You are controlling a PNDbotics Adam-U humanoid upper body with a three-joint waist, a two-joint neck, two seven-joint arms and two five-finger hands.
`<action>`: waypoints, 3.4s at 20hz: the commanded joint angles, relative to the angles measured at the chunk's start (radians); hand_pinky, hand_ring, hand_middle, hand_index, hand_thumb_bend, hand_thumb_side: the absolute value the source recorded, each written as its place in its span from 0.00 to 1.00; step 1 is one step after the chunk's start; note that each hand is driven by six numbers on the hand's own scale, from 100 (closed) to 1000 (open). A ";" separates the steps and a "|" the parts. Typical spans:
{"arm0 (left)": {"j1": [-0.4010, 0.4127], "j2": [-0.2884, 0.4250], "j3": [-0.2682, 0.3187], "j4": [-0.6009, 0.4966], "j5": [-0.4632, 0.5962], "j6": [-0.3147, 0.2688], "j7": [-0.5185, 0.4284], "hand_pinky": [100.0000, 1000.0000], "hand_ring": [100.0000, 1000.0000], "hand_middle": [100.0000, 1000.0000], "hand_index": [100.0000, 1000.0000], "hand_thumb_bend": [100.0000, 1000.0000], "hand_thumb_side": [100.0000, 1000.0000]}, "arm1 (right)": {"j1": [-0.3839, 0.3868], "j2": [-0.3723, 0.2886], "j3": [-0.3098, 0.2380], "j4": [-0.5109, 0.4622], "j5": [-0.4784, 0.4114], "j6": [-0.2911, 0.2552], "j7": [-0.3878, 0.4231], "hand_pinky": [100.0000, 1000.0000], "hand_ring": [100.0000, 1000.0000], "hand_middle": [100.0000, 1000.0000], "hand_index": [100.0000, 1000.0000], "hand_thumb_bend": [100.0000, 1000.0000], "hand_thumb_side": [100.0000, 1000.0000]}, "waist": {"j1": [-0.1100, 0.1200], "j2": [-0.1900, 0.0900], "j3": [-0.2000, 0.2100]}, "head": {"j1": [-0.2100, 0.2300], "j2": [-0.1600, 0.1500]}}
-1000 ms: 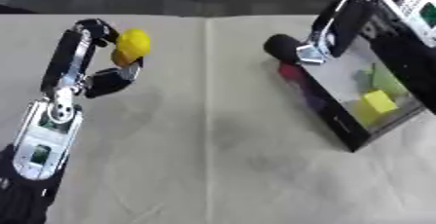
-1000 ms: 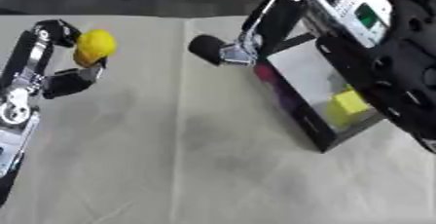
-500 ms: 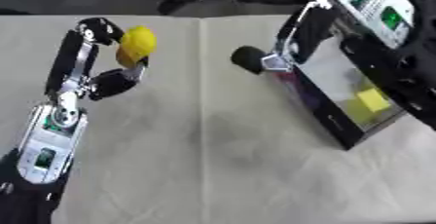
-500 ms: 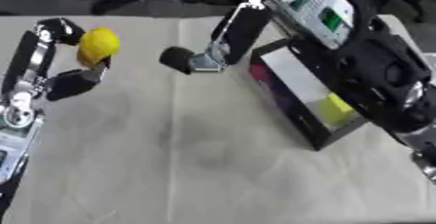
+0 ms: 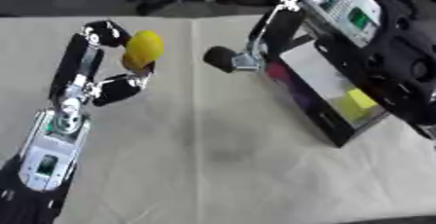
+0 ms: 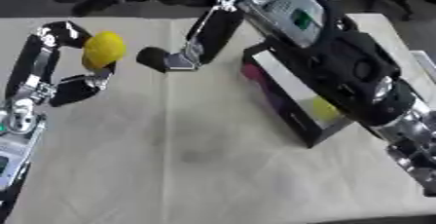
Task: Pick up the objects with one hand, pass them to the other hand, and then place them into the box on the other side of the table.
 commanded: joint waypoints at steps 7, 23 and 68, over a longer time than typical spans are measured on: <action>-0.022 -0.017 -0.020 -0.061 0.037 0.008 -0.006 0.66 0.60 0.48 0.39 0.14 0.00 | -0.023 0.026 -0.009 0.069 0.121 -0.112 -0.027 0.95 0.90 0.89 0.94 0.00 0.07 | -0.008 -0.014 0.007 | -0.020 -0.002; -0.001 -0.027 -0.051 -0.115 0.305 0.129 0.025 0.62 0.52 0.34 0.38 0.04 0.00 | -0.014 0.042 -0.027 0.124 0.330 -0.193 -0.334 0.86 0.60 0.62 0.76 0.21 0.01 | -0.002 -0.002 0.021 | -0.028 -0.002; -0.010 -0.040 -0.084 -0.141 0.244 0.097 -0.035 0.63 0.53 0.34 0.38 0.02 0.00 | 0.008 0.064 -0.027 0.236 0.399 -0.175 -0.276 0.89 0.74 0.62 0.77 0.00 0.01 | 0.001 0.024 0.031 | -0.055 -0.002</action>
